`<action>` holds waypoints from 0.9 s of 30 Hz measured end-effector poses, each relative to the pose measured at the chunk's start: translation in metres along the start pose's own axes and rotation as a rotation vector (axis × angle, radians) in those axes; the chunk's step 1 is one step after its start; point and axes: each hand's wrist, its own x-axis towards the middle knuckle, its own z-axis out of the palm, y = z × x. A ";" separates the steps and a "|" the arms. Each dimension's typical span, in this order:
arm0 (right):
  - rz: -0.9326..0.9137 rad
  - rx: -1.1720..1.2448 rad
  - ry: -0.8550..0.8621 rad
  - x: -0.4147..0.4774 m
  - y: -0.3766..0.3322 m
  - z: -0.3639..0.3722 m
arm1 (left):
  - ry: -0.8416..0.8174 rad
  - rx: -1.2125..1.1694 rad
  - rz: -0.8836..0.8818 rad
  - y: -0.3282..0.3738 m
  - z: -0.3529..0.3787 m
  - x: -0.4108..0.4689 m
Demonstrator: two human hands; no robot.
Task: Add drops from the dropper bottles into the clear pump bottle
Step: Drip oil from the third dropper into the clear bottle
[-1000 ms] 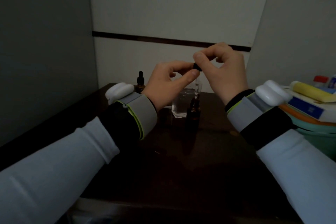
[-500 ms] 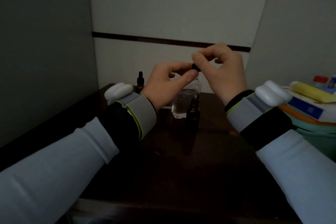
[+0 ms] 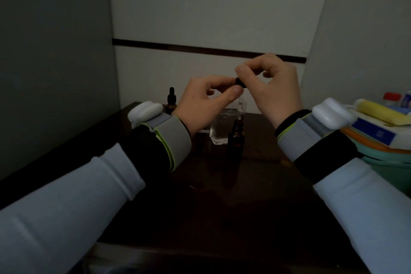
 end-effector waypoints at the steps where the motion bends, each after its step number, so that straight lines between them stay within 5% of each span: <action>1: 0.006 0.005 0.002 0.000 0.000 0.000 | -0.002 0.004 -0.003 0.000 0.000 0.000; 27: 0.030 0.011 -0.041 -0.001 0.000 0.001 | -0.009 -0.005 -0.005 0.001 0.000 -0.002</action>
